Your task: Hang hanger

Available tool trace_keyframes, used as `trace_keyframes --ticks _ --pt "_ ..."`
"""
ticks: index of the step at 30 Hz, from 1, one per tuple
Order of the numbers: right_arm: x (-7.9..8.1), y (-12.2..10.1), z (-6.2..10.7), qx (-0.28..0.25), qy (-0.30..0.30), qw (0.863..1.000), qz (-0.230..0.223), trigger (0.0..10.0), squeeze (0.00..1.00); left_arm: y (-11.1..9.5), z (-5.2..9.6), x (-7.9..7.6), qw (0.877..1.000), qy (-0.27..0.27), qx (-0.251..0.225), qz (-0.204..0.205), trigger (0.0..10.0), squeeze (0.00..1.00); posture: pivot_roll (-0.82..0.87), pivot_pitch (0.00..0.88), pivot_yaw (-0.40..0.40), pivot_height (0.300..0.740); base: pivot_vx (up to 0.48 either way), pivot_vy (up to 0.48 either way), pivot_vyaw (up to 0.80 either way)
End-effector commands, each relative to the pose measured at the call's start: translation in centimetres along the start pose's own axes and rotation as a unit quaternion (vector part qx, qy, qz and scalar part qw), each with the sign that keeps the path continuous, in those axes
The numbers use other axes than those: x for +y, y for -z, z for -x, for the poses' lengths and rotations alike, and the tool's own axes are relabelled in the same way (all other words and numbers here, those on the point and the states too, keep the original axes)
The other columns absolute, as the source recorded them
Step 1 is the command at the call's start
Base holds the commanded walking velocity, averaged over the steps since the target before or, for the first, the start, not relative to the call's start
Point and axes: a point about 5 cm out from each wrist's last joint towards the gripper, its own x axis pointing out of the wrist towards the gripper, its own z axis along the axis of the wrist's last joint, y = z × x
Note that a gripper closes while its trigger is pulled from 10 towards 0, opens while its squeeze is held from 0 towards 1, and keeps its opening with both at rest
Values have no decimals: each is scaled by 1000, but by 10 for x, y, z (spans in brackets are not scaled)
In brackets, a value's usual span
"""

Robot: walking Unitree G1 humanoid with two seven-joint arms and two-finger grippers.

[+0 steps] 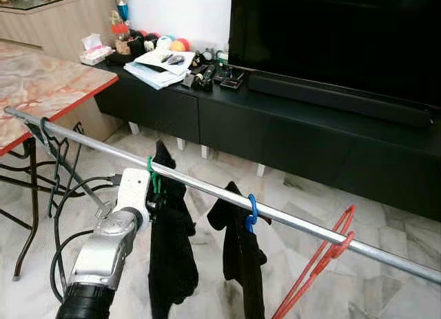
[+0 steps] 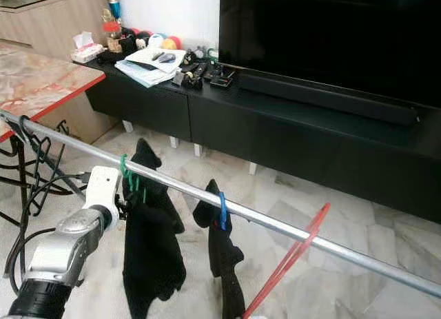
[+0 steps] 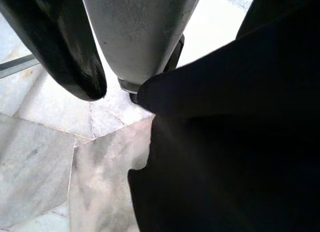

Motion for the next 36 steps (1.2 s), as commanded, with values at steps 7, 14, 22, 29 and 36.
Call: trace_keyframes --ticks 7,14,22,29,36 --pt "6 5 1 10 -8 1000 -1 10000 0 17 -1 -4 998 26 53 -14 10000 0 -3 82 -2 740 0 0 0" --pt "6 4 1 10 -8 1000 3 10000 0 12 -2 -3 999 26 27 -14 4118 0 0 88 -4 740 0 0 0" --pt "6 3 1 9 -8 1000 6 10000 0 9 0 -5 999 39 16 -15 0 0 1 90 -5 740 0 0 0" --pt "6 3 1 9 -8 1000 7 10000 0 14 1 -10 998 55 25 -20 0 0 0 91 -6 740 0 0 0" --pt "6 4 1 9 -8 1000 8 10000 0 20 2 -13 996 70 45 -29 0 0 0 91 -7 740 0 0 0"
